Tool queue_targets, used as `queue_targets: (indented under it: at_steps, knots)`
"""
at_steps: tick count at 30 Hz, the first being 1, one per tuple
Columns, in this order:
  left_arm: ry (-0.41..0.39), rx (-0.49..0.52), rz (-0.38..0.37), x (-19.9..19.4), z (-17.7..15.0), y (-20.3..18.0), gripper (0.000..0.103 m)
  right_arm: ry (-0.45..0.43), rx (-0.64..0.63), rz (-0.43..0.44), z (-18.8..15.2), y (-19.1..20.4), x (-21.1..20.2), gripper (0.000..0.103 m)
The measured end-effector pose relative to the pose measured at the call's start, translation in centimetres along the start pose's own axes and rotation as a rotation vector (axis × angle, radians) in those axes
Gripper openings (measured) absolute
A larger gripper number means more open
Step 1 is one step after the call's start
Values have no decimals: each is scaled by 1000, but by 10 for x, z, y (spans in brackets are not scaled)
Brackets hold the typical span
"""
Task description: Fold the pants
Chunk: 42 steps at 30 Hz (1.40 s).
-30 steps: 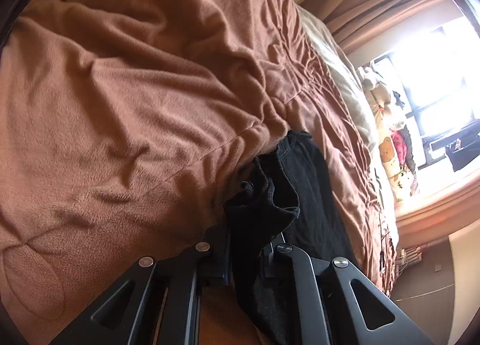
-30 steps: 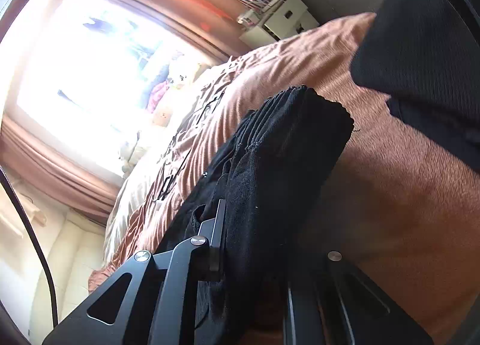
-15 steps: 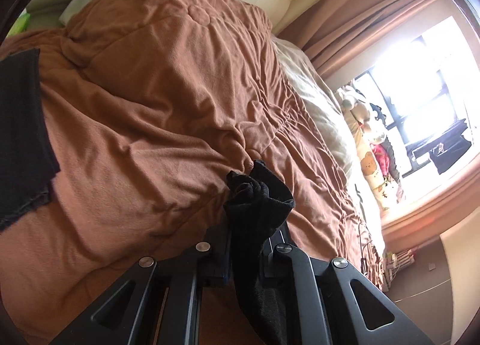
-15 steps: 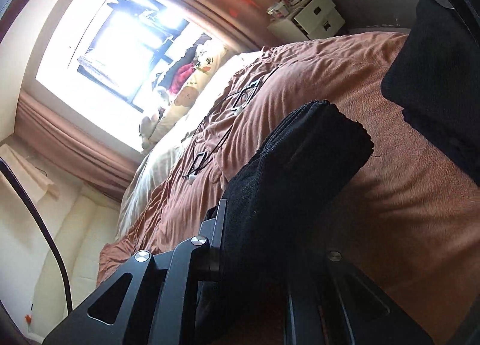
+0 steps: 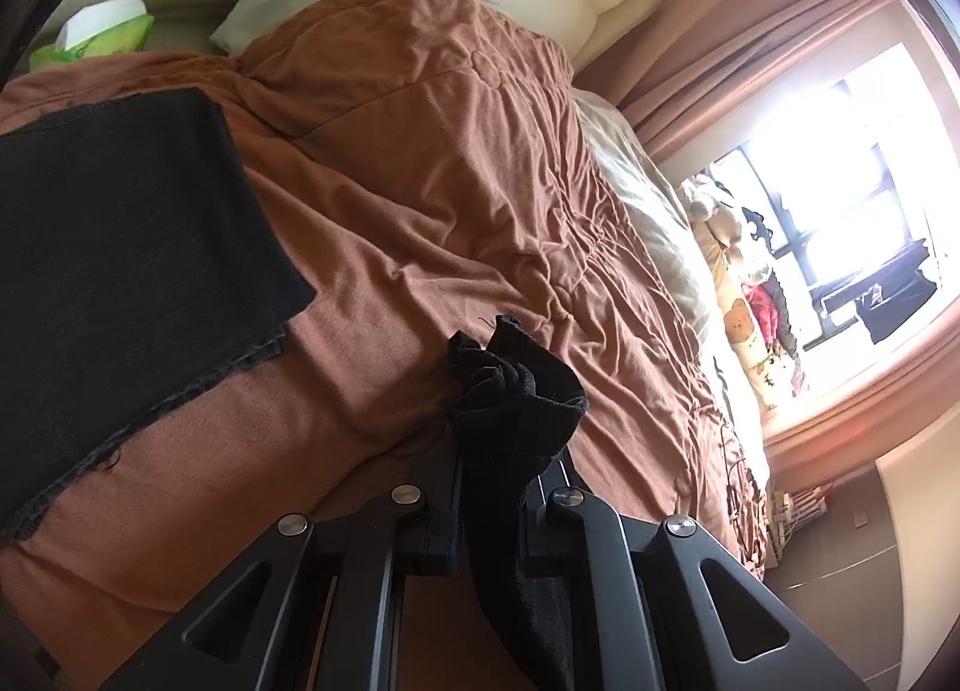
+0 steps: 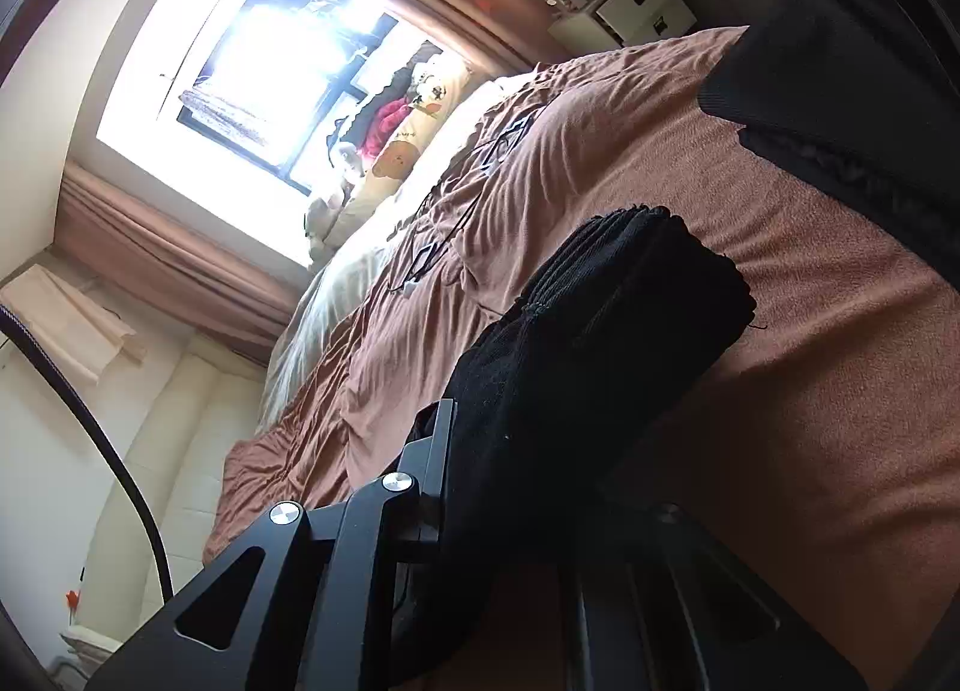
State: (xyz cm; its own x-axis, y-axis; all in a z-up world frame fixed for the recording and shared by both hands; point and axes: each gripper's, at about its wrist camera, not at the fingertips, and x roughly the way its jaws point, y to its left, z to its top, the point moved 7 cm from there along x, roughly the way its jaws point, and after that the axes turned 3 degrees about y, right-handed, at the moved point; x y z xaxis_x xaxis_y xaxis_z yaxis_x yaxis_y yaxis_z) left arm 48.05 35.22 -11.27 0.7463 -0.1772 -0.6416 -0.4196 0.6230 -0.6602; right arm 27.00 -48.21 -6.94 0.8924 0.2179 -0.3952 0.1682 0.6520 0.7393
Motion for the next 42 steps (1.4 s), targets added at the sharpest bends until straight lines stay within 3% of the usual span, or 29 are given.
queue_targets:
  at_steps: [11,19,22,26,27,36,42]
  knots:
    - [33,-46,41,-36,-34,68,13,25,-13,16,-16,-4,-20,9]
    - [100,-142,106,-15,-64,119,16,64,25,-36,-22,-29,-10,10]
    - [121,-143,158,-10,-72,128,25,95,62,-63,-23,-41,3,15]
    - [119,-126,166,-17,-76,132,43,128,85,-68,-25,-46,14,46]
    - [111,-127,164,-21,-77,135,44,132,80,-71,-24,-45,16,49]
    - [72,-164,200,-57,-81,162,44,106,100,-67,-18,-48,11,49]
    - [87,-174,237,-59,-88,174,44,77,108,-69,-22,-50,8,49]
